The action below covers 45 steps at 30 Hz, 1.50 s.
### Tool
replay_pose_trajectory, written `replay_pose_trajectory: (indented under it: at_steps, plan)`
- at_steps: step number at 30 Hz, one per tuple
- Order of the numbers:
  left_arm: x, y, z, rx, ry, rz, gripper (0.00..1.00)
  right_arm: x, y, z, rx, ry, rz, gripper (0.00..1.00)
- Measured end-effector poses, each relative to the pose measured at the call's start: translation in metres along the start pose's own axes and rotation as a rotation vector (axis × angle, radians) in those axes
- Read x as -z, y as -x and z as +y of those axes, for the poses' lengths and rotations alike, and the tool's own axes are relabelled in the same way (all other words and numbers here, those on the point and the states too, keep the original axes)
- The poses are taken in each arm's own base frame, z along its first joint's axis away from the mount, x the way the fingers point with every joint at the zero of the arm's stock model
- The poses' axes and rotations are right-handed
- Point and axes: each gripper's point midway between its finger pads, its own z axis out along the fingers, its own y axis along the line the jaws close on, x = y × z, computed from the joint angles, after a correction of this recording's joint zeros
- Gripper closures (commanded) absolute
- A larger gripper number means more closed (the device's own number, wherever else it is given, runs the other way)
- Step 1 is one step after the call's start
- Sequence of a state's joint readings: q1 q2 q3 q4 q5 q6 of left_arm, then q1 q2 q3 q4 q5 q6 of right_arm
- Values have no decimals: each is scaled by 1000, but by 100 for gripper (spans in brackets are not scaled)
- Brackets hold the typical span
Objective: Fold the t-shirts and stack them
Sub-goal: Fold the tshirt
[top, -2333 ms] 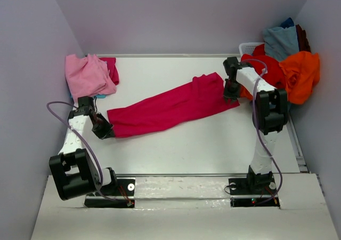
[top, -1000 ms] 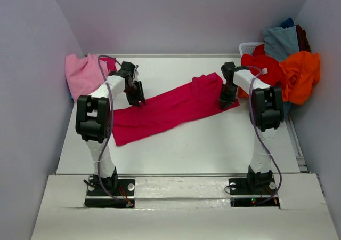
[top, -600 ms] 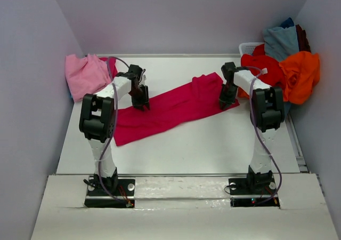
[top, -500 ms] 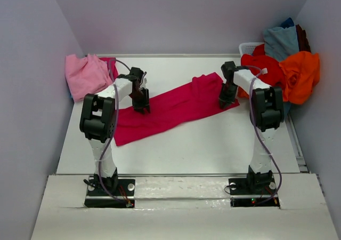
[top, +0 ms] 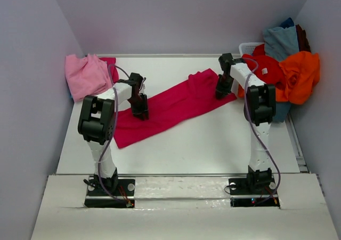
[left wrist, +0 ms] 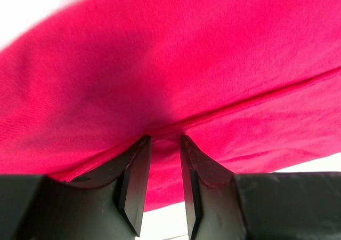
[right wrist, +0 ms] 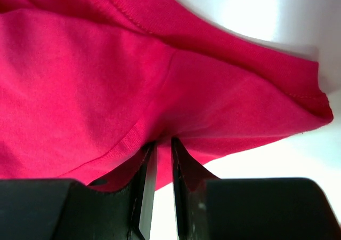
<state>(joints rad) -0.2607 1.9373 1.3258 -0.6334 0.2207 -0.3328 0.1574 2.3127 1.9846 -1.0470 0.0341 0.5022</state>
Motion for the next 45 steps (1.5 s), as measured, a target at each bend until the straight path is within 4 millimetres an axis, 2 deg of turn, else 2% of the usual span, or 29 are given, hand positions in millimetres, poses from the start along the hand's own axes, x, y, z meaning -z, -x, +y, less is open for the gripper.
replay_pose_trajectory:
  at_steps: [8,13,22,27,31,34,38,41,45]
  plan:
    - [2,-19,4,9,9,1,63,-6,13,14,2,28,18,75]
    - [3,-42,-2,-29,20,26,64,-10,23,28,11,68,25,74]
    - [10,-113,-27,-155,-1,128,67,-13,34,49,45,156,31,73]
    - [20,-140,-49,-237,-52,180,69,-13,39,55,63,198,30,71]
    - [31,-153,-70,-292,-96,207,69,-14,42,57,70,223,28,70]
    - [35,-153,-80,-314,-116,199,67,-15,44,58,68,239,30,69]
    - [44,-137,-86,-324,-96,149,62,-15,45,57,67,245,28,61]
    - [55,-105,-99,-343,-61,53,60,-11,41,54,73,237,24,58]
    - [55,-64,-115,-360,-21,-33,60,-7,31,41,76,204,38,58]
